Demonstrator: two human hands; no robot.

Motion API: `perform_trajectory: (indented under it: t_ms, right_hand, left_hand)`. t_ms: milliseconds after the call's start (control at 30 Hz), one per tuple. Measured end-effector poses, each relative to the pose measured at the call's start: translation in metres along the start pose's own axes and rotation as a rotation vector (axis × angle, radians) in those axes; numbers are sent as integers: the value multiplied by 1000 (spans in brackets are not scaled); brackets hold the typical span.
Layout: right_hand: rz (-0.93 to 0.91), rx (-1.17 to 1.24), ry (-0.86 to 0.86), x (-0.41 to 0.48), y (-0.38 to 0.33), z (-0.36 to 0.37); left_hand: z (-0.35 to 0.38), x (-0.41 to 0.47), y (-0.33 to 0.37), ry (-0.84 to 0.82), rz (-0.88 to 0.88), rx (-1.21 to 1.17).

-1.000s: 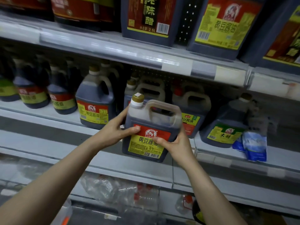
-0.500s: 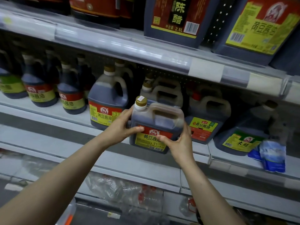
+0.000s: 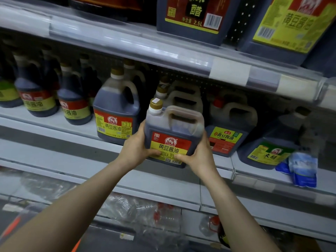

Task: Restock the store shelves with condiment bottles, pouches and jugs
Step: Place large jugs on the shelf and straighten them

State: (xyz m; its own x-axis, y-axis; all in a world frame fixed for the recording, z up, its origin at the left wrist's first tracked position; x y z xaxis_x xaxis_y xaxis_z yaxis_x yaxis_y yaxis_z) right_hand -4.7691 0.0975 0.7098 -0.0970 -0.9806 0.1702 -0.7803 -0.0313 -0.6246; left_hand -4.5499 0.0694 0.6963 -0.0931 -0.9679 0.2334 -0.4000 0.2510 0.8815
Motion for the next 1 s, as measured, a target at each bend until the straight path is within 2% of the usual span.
perform_trajectory:
  t_ms: [133, 700, 1000]
  right_hand:
    - [42, -62, -72, 1, 15, 11]
    - [107, -69, -54, 41, 14, 14]
    - [175, -114, -69, 62, 21, 17]
  left_hand:
    - [1, 1, -1, -11, -15, -13]
    - [3, 44, -3, -10, -75, -44]
    - [11, 58, -4, 70, -111, -13]
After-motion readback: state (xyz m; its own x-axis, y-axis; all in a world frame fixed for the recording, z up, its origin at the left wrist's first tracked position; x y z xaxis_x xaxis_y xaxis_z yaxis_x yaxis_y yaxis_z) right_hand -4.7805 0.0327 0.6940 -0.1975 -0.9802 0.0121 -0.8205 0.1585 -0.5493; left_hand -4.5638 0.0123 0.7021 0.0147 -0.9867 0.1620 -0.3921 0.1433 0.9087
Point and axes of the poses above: each hand's wrist, its own x-axis towards the middle knuckle, its own z-axis out of the palm, y = z × x, the point moved 10 cm from there along x, towards the middle knuckle, and after that the axes turned 13 degrees about -x, right-handed, at the moved point
